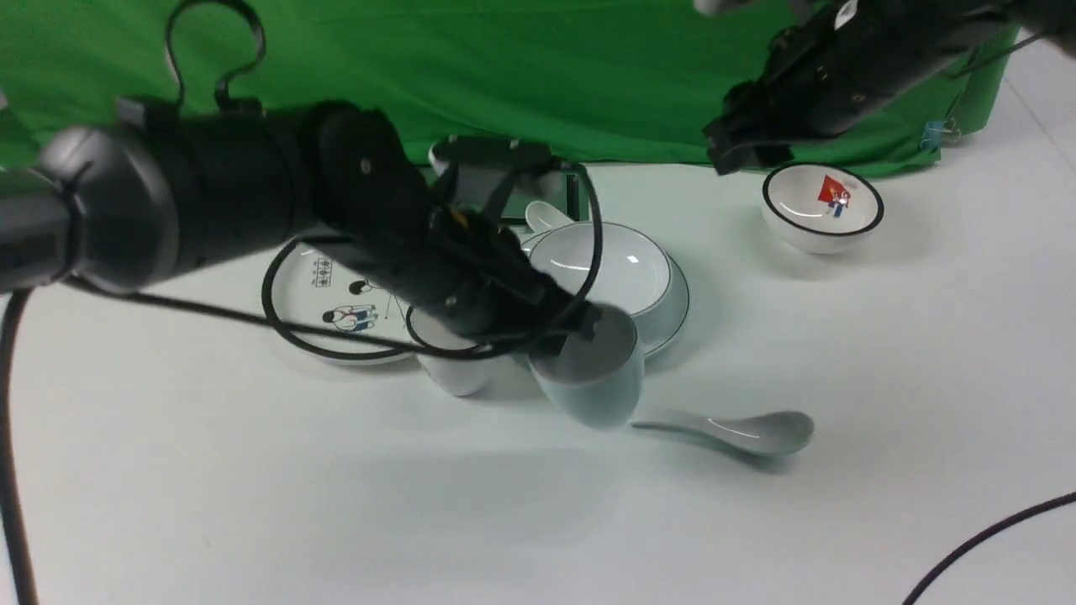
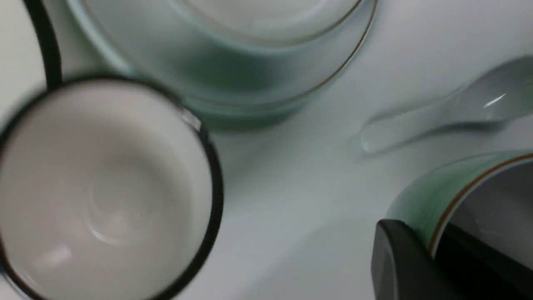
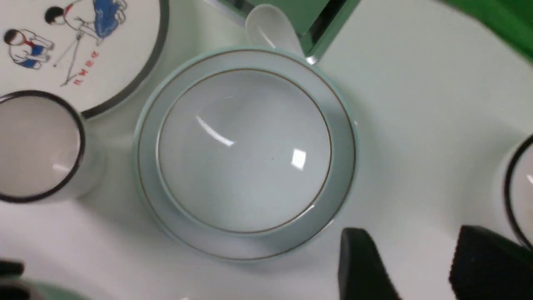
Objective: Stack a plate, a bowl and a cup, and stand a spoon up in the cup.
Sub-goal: Use the left arm to grab a blue teacup, then use the left arm to put the blue teacup into the blue rice bowl in the middle, then use the right arm to grab a blue soup spoon
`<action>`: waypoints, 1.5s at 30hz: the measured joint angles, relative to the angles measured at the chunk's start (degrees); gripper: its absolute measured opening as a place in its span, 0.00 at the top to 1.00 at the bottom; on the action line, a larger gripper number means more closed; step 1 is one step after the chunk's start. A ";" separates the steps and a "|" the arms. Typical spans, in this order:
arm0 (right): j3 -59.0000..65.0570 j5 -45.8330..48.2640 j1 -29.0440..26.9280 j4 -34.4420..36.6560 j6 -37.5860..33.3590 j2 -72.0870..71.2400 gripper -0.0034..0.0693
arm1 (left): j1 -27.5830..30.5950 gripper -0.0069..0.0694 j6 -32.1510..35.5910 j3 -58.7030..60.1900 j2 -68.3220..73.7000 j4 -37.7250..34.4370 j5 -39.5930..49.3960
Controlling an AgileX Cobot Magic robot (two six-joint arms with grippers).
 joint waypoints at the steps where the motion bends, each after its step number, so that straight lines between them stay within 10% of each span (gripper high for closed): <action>1: 0.98 0.58 0.00 -0.29 0.00 -1.77 0.49 | 0.00 0.91 0.12 -2.47 0.35 1.46 0.94; 13: 26.13 1.34 0.00 -0.91 -3.28 -8.29 0.49 | 1.56 0.91 -4.00 -45.40 28.54 13.42 17.41; 23: 27.49 -4.69 0.11 3.88 -11.12 -8.10 0.49 | 4.13 0.89 -6.92 -54.59 37.36 15.54 21.05; 36: 27.49 -10.54 6.23 6.42 -29.82 1.04 0.28 | 4.58 0.25 -6.39 -62.20 32.51 15.43 30.89; 45: 27.49 -17.75 6.98 6.35 -32.26 8.55 0.38 | 4.69 0.23 -6.29 -63.53 15.50 23.40 32.53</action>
